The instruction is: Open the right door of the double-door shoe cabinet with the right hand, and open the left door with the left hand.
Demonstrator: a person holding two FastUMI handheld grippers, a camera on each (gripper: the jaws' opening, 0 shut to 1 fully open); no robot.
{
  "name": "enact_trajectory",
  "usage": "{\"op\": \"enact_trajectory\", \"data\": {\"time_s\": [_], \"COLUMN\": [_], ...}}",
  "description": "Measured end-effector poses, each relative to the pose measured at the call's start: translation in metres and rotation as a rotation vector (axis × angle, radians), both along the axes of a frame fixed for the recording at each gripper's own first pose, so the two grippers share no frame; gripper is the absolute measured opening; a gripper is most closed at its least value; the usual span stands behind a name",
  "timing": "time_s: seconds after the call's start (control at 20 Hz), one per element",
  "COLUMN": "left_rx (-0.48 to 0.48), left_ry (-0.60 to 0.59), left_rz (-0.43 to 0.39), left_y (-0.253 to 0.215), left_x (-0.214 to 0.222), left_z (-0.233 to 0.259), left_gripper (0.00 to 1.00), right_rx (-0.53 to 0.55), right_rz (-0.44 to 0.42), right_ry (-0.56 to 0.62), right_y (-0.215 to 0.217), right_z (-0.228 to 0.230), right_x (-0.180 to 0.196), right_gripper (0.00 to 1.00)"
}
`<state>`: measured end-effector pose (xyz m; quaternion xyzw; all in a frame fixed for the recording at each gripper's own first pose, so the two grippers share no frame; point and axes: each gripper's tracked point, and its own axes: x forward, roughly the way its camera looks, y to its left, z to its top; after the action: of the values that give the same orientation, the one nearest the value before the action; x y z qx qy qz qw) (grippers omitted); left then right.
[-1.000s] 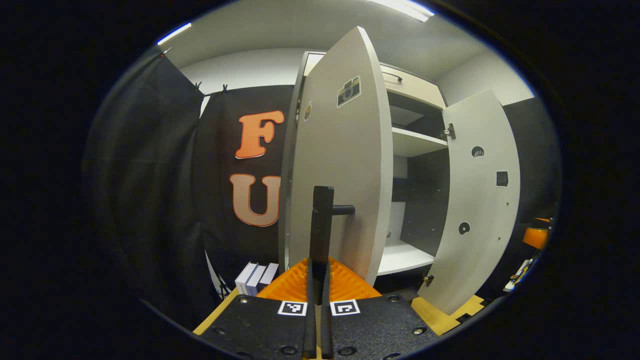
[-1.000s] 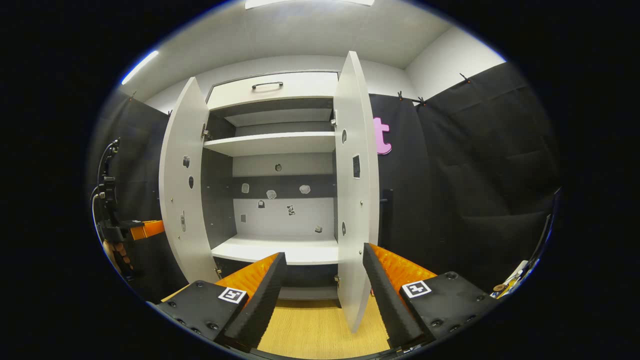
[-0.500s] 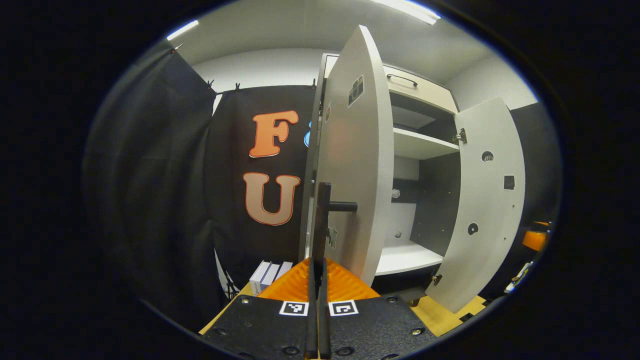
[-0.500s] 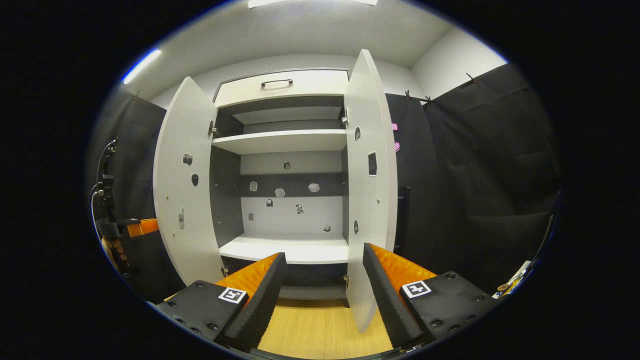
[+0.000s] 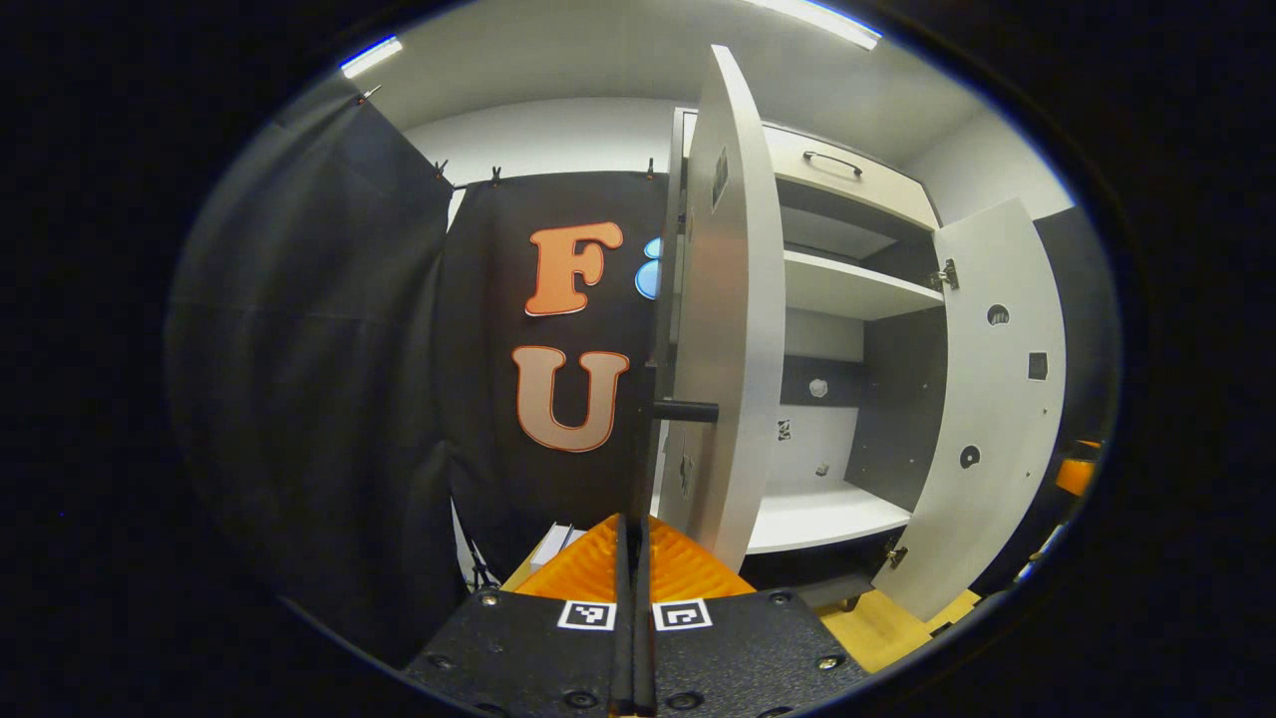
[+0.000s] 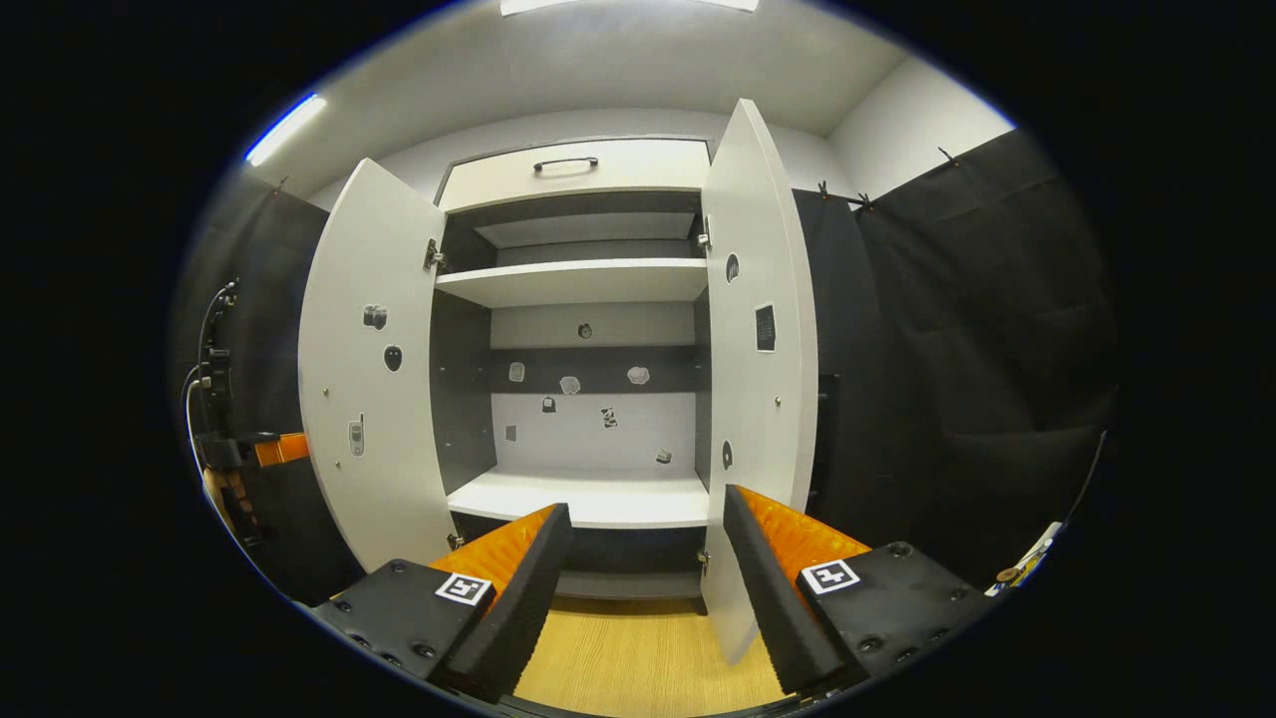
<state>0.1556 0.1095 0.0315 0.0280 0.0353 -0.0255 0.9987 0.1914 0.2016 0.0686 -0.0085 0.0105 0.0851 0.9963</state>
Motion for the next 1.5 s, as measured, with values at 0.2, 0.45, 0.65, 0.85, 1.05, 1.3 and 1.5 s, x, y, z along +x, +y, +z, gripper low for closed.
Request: {"op": "enact_trajectory", "data": {"time_s": [0.2, 0.45, 0.65, 0.85, 1.05, 1.3, 1.5], "left_rx": [0.013, -0.014, 0.005, 0.013, 0.014, 0.004, 0.017], "left_ry": [0.005, 0.02, 0.03, 0.024, 0.0, -0.002, -0.015], "left_rz": [-0.004, 0.005, 0.02, 0.011, -0.017, -0.023, -0.029], "left_y": [0.002, 0.005, 0.003, -0.01, -0.025, -0.042, -0.055], "left_x": [-0.004, -0.011, -0.028, -0.046, -0.063, -0.08, -0.089], "left_z": [-0.001, -0.004, -0.001, 0.009, 0.023, 0.031, 0.038], "left_gripper": [0.01, 0.0, 0.0, 0.0, 0.02, 0.16, 0.36], "right_rx": [-0.001, 0.005, -0.002, -0.004, -0.006, -0.001, -0.009], "right_rz": [-0.008, -0.006, -0.009, -0.012, -0.016, -0.024, -0.046], "right_ry": [0.004, 0.006, 0.006, 0.011, 0.009, -0.004, -0.019], "right_y": [-0.001, 0.0, 0.0, -0.001, -0.003, -0.008, -0.018], "right_z": [-0.002, -0.002, -0.003, -0.004, -0.002, 0.006, 0.012], "right_x": [0.006, 0.01, 0.011, 0.014, 0.013, 0.009, 0.006], "right_gripper": [0.97, 0.98, 0.98, 0.98, 0.98, 0.98, 0.97]}}
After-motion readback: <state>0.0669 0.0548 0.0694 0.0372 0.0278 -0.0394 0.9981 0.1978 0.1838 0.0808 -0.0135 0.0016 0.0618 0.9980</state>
